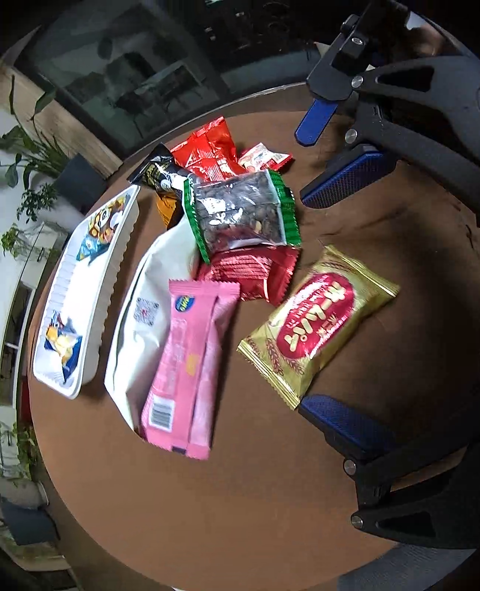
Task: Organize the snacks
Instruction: 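Move the left gripper back to the pile and grasp the gold-and-red pie packet, then lower the right gripper onto the green-topped nut bag and close it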
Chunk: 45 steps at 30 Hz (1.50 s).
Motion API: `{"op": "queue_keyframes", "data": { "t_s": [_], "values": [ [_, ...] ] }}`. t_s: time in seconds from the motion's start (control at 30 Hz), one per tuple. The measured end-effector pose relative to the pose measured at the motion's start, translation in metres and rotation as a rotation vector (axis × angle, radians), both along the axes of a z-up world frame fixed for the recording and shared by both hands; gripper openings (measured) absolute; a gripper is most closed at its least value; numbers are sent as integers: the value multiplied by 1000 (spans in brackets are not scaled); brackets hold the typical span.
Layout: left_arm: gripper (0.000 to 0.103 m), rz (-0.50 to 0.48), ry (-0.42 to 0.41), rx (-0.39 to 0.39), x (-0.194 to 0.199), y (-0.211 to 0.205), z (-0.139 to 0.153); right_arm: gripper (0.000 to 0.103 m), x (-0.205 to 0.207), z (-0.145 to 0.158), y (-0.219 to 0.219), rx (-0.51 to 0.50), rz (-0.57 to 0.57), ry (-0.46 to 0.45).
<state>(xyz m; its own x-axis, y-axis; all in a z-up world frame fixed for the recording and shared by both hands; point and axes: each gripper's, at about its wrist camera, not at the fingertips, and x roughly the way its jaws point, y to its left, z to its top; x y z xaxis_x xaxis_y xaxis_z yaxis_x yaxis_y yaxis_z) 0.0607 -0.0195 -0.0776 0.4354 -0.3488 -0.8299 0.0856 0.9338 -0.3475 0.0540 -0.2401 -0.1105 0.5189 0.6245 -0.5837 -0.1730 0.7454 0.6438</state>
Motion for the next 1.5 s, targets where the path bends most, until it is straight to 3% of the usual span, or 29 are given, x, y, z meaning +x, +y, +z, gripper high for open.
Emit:
{"op": "queue_keyframes", "data": {
  "t_s": [0.07,0.2,0.27,0.53,0.73,0.9,0.97,1.13,1.5],
  "values": [
    [102,-13,-14,47,3,-4,-1,89,0,-1,-3,1,-5,3],
    [97,-43,-54,213,0,-19,-4,89,-3,3,-9,-20,-29,-17],
    [84,-49,-78,269,-2,-22,-6,89,-4,6,-10,-39,-36,-29],
    [45,-70,-116,297,-1,-12,-4,89,-6,8,-6,-94,-42,-42],
    [41,-133,-131,339,-12,-15,-4,89,-9,12,-4,-165,-60,-72],
    [38,-145,-138,309,-20,-7,-4,84,-5,17,4,-230,-54,-91],
    [30,-147,-139,308,-19,-3,-3,83,-1,20,8,-252,-50,-101],
    [29,-152,-128,228,-18,9,-2,81,20,15,25,-308,-18,-92],
    [29,-146,-116,91,-17,25,-2,64,45,0,50,-400,30,-74]
  ]
}}
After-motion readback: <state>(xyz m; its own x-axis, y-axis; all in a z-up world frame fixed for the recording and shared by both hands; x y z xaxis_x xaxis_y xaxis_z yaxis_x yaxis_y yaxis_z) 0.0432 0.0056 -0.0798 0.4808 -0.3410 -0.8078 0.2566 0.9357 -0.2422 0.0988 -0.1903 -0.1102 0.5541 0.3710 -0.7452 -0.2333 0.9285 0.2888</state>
